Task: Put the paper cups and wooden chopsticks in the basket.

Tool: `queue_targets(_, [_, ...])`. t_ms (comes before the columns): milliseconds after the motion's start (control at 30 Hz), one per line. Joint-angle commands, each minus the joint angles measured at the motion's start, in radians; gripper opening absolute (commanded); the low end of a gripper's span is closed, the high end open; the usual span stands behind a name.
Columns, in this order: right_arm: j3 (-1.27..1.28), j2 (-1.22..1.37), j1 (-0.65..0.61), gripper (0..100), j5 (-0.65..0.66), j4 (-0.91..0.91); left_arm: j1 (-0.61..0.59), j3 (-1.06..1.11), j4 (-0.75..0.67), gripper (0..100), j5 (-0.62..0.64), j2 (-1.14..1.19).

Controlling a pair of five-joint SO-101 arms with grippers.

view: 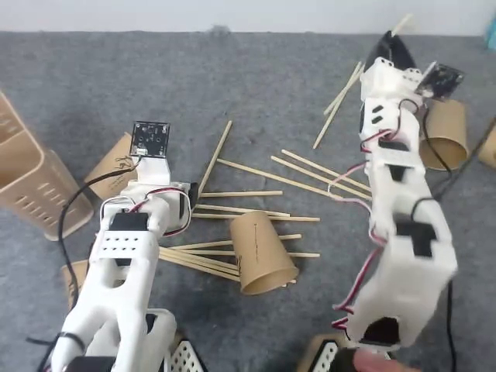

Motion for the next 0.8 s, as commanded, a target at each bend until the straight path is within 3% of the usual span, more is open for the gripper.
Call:
queue_targets(0, [-0.222,0.097,-0.007,0.7,0.034,-0.025,-0.002,-0.042,-0.026,21,0.0,0.003])
queue_targets(333, [-0.247,0.182,0.031,0.7,0.152,-0.025,0.0,-0.042,-0.026,21,0.0,0.003])
queue_targets(567, [-0.055,0.113,0.116,0.7,0.15,-0.035,0.0,-0.042,-0.026,21,0.0,0.003])
queue_targets(767, [0.212,-0.117,0.163,0.7,0.153,-0.035,0.0,-0.042,-0.028,21,0.0,0.003])
